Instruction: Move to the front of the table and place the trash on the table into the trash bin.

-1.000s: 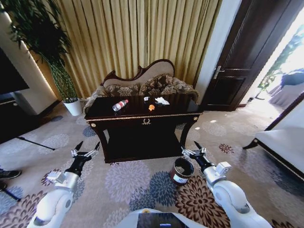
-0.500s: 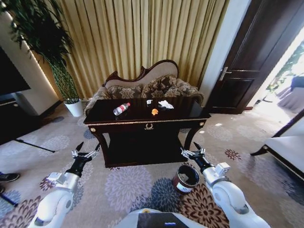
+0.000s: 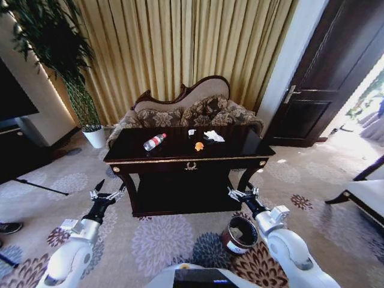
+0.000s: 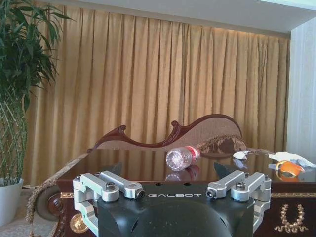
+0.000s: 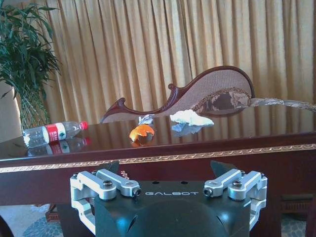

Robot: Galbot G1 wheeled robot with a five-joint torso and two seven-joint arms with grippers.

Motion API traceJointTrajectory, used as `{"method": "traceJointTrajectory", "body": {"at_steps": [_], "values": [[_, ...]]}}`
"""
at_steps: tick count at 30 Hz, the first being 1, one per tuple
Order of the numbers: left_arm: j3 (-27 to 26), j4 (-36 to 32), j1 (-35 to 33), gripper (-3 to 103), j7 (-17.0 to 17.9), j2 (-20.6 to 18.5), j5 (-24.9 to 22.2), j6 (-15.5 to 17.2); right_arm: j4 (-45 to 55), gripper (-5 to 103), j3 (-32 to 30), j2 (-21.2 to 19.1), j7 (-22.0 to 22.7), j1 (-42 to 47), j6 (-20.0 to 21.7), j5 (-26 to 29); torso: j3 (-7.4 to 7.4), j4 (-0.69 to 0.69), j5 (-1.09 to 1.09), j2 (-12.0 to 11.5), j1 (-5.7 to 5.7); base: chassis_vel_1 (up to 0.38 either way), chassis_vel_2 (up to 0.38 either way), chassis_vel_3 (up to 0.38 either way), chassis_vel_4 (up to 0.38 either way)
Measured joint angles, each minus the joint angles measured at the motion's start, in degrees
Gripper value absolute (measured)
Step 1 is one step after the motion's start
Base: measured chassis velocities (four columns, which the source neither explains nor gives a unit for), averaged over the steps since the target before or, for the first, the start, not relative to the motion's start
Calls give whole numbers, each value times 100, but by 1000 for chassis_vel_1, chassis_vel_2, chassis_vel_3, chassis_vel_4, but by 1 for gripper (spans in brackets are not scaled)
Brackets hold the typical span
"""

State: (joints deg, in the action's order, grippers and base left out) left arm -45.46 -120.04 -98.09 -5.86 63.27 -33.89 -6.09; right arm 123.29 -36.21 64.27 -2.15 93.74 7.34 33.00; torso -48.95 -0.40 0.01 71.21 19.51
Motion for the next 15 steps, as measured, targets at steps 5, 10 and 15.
{"method": "traceJointTrajectory", "body": {"at_steps": [5, 10, 15], "values": [[13, 0, 2, 100, -3, 5, 1, 3, -7, 100, 0, 11, -9, 6, 0, -13, 0, 0, 0, 0, 0, -106, 103, 103, -106], [16, 3, 9, 100, -16, 6, 9, 7, -15, 100, -2, 19, -13, 7, 0, -31, 0, 0, 0, -1, 1, -102, 93, 99, -100], [14, 4, -3, 100, -30, 13, 12, 9, -24, 100, -8, 32, -14, 3, 0, -34, 0, 0, 0, -1, 0, -74, 76, 91, -84]]}}
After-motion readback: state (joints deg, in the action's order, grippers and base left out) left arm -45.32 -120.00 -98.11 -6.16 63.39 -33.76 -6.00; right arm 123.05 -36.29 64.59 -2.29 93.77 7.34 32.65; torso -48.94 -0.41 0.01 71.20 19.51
